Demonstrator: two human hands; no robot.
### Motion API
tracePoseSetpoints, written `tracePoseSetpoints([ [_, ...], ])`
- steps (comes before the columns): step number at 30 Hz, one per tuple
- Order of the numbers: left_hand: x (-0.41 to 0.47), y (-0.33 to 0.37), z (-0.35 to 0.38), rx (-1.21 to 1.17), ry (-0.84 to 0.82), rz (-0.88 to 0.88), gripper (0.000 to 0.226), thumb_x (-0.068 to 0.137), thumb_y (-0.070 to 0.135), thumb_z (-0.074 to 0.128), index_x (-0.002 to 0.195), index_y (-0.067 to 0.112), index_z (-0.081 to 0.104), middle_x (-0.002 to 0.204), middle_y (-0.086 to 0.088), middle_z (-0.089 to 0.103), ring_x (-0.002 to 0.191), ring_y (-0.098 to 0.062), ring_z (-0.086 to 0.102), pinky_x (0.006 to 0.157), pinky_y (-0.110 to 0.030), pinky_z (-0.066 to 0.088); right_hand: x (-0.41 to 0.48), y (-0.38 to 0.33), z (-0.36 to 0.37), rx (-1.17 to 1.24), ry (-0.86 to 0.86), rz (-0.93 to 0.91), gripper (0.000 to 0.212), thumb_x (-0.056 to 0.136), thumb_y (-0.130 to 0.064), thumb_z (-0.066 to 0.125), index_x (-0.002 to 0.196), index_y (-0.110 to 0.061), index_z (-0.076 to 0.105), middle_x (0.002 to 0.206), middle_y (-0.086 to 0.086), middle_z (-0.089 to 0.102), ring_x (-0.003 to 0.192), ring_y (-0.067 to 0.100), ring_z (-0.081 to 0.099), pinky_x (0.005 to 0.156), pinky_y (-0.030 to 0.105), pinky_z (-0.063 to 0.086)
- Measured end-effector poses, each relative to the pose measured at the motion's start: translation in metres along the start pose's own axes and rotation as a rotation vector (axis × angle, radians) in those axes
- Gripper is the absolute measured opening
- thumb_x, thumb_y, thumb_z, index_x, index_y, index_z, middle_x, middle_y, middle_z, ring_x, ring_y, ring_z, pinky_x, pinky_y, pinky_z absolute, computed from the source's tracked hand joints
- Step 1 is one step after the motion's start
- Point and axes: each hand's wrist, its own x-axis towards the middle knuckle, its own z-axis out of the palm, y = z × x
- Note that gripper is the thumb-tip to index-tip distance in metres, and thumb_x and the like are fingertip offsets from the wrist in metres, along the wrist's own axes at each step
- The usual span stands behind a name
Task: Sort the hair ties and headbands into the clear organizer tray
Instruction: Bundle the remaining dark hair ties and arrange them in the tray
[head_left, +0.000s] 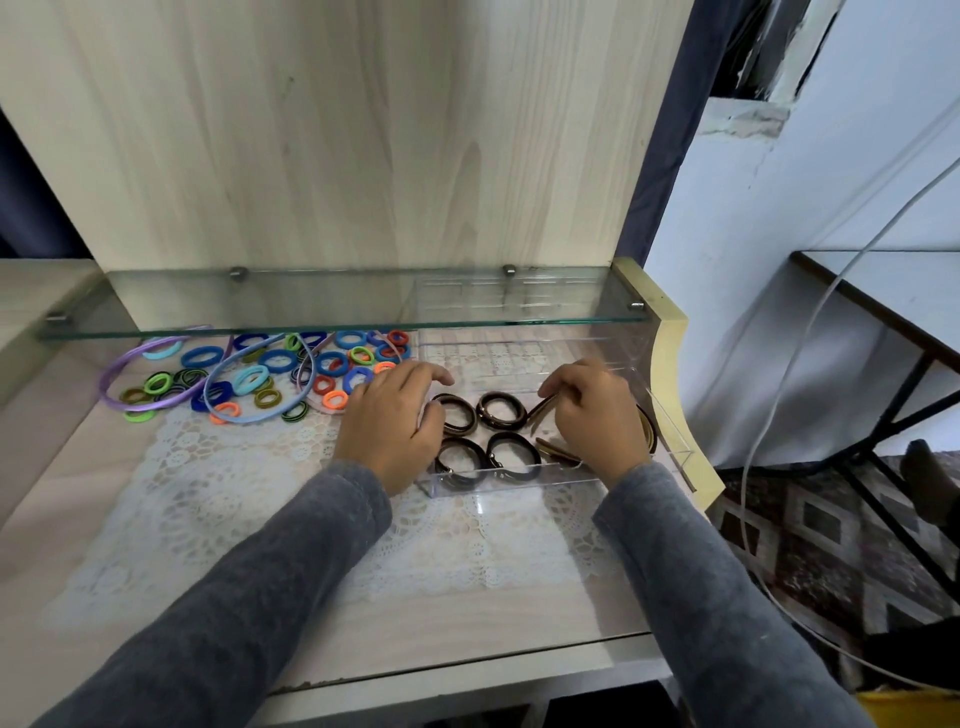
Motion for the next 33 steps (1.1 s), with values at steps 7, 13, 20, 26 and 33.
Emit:
tracePoseSetpoints([
  [7,-0.023,-0.005,0.002,0.001,-0.156,-0.07,0.056,0.089,0.034,0.027,0.142,0.025,0.043,0.153,0.008,0.035,0.141,-0.011,0.031,0.115,-0.037,0.024,-0.028,0.008,0.005,-0.22,0.134,-0.108,0.031,0.082,-0.021,0.043,0.093,-0.018,0.071,0.09,-0.001,0.071,0.082,0.025,0.064,0.073,0.039,0.052],
  [13,-0.038,-0.002,0.004,0.043,-0.296,-0.121,0.068,0.09,0.05,0.01,0.155,0.027,0.012,0.161,0.013,0.007,0.147,-0.004,0.005,0.12,-0.034,0.004,-0.051,0.017,0.004,-0.375,0.21,-0.131,0.031,0.084,-0.022,0.046,0.1,-0.018,0.073,0.1,-0.002,0.073,0.101,0.02,0.064,0.093,0.039,0.045],
  [20,-0.05,0.003,0.0,0.123,-0.352,-0.132,0.077,0.088,0.06,0.006,0.155,0.023,0.003,0.162,0.009,0.009,0.148,-0.006,0.005,0.121,-0.038,-0.001,-0.066,0.034,-0.005,-0.303,0.215,-0.01,0.05,0.092,-0.046,0.042,0.121,-0.012,0.065,0.128,0.001,0.062,0.128,0.021,0.046,0.111,0.042,0.031],
  [26,-0.057,0.001,0.0,0.194,-0.411,-0.126,0.084,0.089,0.069,0.018,0.155,0.023,-0.005,0.161,0.004,0.012,0.148,-0.007,0.005,0.12,-0.041,-0.002,-0.074,0.046,-0.022,-0.379,0.145,0.073,0.081,0.085,-0.075,0.036,0.139,-0.017,0.046,0.148,0.0,0.042,0.142,0.023,0.024,0.118,0.041,0.014],
  [33,-0.06,0.007,-0.003,0.182,-0.405,-0.127,0.077,0.096,0.062,0.027,0.155,0.019,0.004,0.16,0.004,0.018,0.148,-0.008,0.008,0.12,-0.043,-0.003,-0.075,0.055,-0.033,-0.161,0.085,0.178,0.106,0.064,-0.074,0.065,0.146,-0.016,0.032,0.149,0.008,0.033,0.137,0.026,0.029,0.113,0.039,0.024],
])
